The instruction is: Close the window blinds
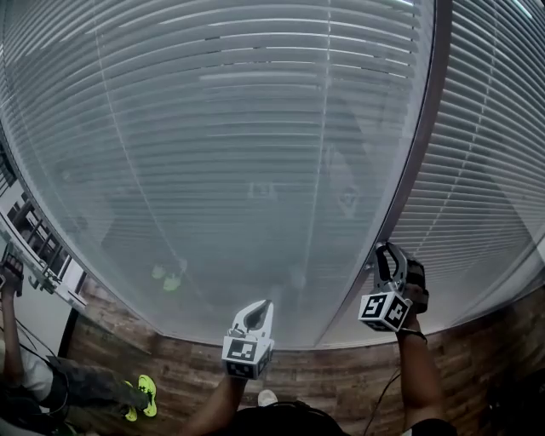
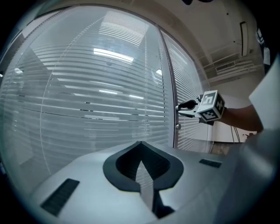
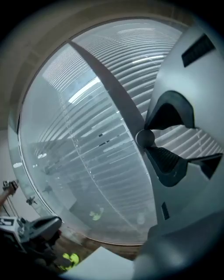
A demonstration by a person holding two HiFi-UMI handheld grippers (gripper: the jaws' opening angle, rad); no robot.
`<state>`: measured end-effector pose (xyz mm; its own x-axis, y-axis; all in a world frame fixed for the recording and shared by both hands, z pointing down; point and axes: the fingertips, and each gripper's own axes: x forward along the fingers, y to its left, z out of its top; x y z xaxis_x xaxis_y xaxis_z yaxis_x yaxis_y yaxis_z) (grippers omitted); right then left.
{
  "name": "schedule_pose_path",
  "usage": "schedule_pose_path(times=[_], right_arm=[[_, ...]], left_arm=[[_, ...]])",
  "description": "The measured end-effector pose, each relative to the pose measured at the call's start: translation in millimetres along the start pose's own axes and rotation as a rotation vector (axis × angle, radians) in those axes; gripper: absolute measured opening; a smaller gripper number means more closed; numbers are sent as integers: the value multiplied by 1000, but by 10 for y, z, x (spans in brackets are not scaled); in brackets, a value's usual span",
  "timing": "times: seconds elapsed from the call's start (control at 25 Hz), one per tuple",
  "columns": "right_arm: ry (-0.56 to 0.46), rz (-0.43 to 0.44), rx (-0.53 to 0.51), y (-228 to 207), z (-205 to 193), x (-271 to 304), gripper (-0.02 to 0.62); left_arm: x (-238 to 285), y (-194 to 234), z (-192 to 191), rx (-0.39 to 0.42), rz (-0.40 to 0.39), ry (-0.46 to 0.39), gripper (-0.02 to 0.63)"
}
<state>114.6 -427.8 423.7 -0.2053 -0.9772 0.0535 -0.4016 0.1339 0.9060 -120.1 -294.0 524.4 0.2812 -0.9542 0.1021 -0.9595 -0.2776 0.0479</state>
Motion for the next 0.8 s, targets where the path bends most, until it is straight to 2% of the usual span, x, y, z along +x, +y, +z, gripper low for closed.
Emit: schedule_pose_path(times=[0.4, 0.6, 0.8], right_arm=[[47, -25, -647, 31, 34, -3, 127], [18, 36, -732, 126, 49, -2, 127], [17, 7, -680, 116, 67, 3, 127]], left_arm=[[73, -169, 48, 11, -56, 5, 0], [60, -151, 38, 5, -49, 4, 0], [29, -125, 31, 6, -40, 1, 0]])
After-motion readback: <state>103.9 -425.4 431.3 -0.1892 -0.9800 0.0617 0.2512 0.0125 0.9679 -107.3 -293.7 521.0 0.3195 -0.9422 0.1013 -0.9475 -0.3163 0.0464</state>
